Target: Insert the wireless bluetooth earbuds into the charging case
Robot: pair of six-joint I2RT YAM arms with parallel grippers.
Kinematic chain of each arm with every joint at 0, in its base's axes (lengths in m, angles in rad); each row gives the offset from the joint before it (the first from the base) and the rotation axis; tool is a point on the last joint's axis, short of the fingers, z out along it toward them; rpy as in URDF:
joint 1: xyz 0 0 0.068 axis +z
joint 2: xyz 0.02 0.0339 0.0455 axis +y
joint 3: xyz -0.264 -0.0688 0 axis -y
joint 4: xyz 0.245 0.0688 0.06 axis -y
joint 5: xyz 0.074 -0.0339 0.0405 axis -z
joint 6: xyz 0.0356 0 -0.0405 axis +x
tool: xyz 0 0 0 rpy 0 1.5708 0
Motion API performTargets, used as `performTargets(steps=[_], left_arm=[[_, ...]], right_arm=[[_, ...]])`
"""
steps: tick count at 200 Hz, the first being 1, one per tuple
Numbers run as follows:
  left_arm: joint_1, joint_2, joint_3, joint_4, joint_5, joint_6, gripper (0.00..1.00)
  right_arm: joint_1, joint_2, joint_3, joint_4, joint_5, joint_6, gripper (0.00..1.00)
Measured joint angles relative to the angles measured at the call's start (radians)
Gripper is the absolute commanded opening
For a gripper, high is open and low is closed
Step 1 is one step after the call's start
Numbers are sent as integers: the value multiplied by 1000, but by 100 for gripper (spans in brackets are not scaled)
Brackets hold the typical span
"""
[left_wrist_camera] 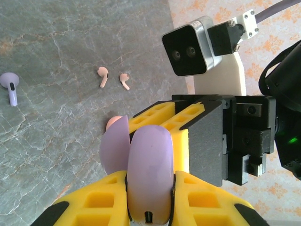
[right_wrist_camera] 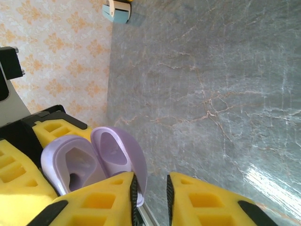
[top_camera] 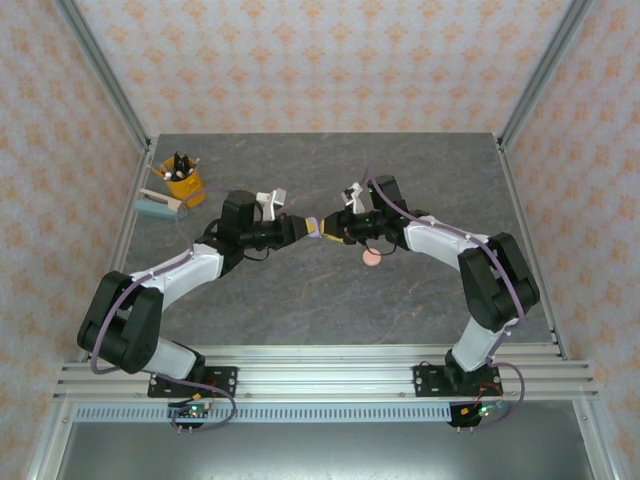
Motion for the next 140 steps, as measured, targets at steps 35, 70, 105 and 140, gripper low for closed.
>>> performTargets(steps=[35,70,105,140], left_arm=[[0,11,3,0,19,-4,9],[0,11,8,0,19,-4,9],[0,11,17,1,19,-4,8],[-1,16,28,5,21,-4,8]], right_arm=[[-1,0,1,-19,0,-15,23],[-1,0,6,-14,0,-8,27],[-3,0,21,-18,-8,-4,30],[-8,0,30,-26,-15,-5,30]])
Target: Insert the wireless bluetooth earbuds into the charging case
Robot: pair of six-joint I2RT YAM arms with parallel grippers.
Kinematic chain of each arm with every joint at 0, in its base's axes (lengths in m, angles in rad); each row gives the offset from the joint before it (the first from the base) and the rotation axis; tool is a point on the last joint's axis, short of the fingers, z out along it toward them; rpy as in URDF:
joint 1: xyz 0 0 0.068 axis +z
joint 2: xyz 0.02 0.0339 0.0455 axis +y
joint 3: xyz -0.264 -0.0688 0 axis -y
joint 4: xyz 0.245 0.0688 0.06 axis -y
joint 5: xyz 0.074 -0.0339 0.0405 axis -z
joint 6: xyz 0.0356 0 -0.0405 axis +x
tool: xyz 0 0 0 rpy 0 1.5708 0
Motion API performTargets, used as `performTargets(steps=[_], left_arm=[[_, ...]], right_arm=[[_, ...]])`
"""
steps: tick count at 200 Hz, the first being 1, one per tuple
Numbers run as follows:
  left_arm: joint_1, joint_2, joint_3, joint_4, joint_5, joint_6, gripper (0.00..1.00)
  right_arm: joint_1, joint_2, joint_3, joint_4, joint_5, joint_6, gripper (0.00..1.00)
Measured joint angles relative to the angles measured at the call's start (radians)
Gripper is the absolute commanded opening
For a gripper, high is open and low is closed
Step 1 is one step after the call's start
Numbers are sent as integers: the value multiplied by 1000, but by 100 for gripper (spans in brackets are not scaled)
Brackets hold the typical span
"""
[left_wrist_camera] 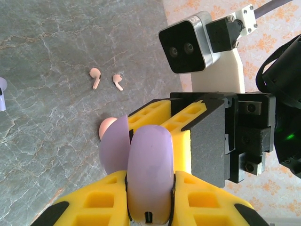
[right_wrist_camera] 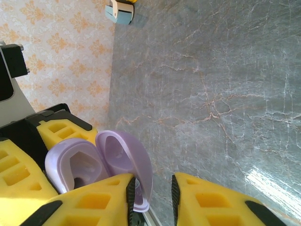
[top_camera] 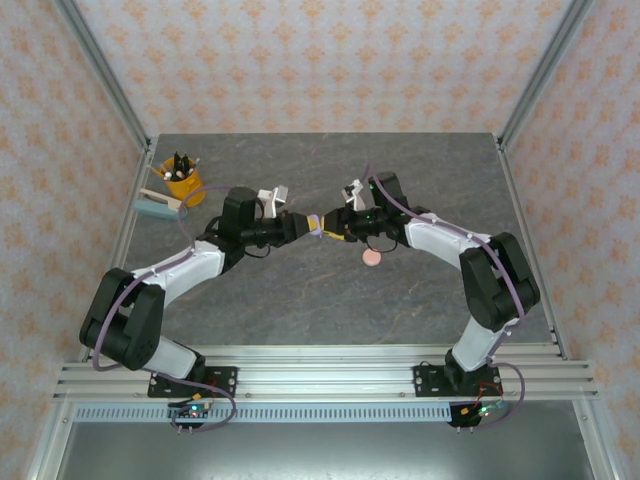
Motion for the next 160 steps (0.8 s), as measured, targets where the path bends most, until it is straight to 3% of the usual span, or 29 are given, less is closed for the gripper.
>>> performTargets(steps=[160], left_arm=[[-19,12,39,20,50,9,6]], right_arm=[[-26,-187,-49,-119,23,-22,30]])
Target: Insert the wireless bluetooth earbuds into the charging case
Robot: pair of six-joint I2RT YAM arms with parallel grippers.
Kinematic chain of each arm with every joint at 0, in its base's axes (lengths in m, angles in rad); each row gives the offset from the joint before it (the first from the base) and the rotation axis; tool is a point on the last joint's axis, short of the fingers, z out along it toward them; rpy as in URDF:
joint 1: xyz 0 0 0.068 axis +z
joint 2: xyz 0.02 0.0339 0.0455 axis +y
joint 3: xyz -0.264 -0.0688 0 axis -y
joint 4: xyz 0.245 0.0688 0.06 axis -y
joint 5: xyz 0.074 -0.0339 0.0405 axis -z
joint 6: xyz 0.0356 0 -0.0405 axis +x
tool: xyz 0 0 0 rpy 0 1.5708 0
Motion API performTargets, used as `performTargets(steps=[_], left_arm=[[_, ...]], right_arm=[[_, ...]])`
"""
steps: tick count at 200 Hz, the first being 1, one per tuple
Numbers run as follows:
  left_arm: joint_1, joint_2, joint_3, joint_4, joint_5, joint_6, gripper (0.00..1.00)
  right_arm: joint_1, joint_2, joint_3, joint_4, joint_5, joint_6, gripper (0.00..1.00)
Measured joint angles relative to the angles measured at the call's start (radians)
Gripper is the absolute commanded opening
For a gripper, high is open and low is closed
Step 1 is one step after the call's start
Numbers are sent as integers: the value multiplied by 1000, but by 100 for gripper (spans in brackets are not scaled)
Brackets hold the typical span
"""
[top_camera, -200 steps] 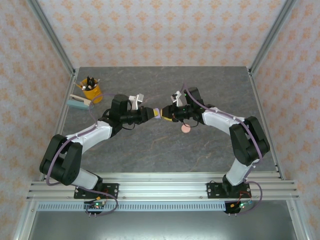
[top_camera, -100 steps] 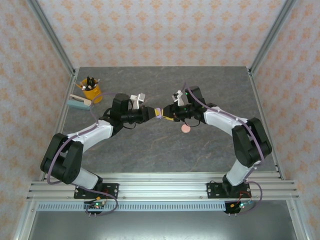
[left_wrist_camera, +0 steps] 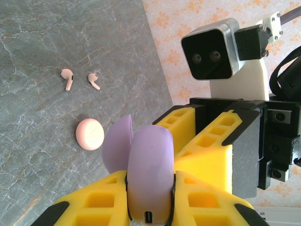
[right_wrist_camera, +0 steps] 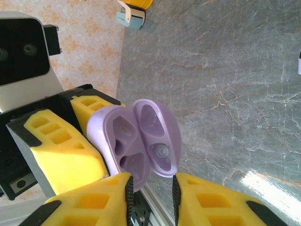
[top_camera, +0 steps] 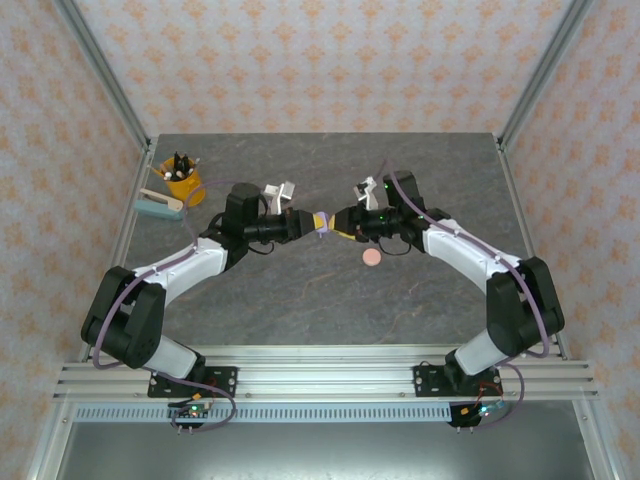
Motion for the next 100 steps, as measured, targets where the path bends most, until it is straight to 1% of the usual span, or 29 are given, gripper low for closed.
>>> performTargets(steps=[100], left_arm=[[0,0,19,-3,1,3,7]], right_arm=[[0,10,-8,-17,3,-8,28]])
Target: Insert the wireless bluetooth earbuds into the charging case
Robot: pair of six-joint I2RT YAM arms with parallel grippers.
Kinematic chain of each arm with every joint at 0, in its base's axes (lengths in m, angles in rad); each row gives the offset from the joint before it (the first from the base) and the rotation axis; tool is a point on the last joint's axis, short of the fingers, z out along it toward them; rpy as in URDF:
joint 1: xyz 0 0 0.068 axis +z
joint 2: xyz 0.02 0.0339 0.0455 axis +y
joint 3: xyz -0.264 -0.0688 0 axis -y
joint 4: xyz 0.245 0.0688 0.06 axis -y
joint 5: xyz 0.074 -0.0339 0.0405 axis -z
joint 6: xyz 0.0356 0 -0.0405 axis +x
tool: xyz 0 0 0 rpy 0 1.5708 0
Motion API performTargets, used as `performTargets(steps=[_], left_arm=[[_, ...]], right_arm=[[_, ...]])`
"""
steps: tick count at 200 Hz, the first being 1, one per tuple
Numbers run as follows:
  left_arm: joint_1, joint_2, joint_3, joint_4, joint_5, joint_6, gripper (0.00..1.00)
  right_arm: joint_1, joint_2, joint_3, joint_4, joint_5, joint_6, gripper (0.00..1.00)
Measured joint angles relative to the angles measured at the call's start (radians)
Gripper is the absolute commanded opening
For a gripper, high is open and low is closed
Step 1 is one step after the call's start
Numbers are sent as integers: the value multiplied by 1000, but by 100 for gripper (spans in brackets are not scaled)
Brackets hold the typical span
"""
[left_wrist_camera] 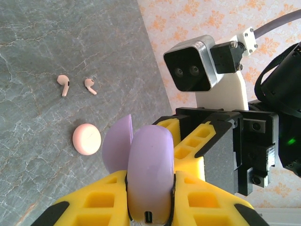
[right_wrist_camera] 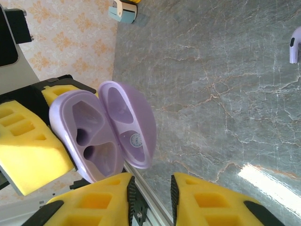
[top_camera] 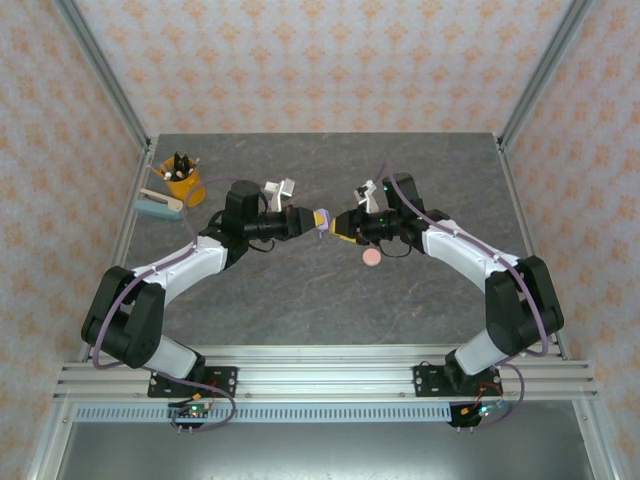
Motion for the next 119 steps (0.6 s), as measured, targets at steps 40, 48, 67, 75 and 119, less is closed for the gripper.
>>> performTargets(steps=[40,48,67,75,119], left_arm=[[0,0,0,0,0,0,6],[0,0,0,0,0,0,6],[0,0,0,0,0,0,6],[-1,0,0,0,0,0,6],[-11,2,0,0,-1,0,6]], right_arm=[[0,19,19,-8,0,-3,28],[0,23,24,-8,0,-3,28],[0,30,34,-8,0,-4,27],[0,31,35,-8,0,-3,27],[-4,51,52,-15,0,-3,25]])
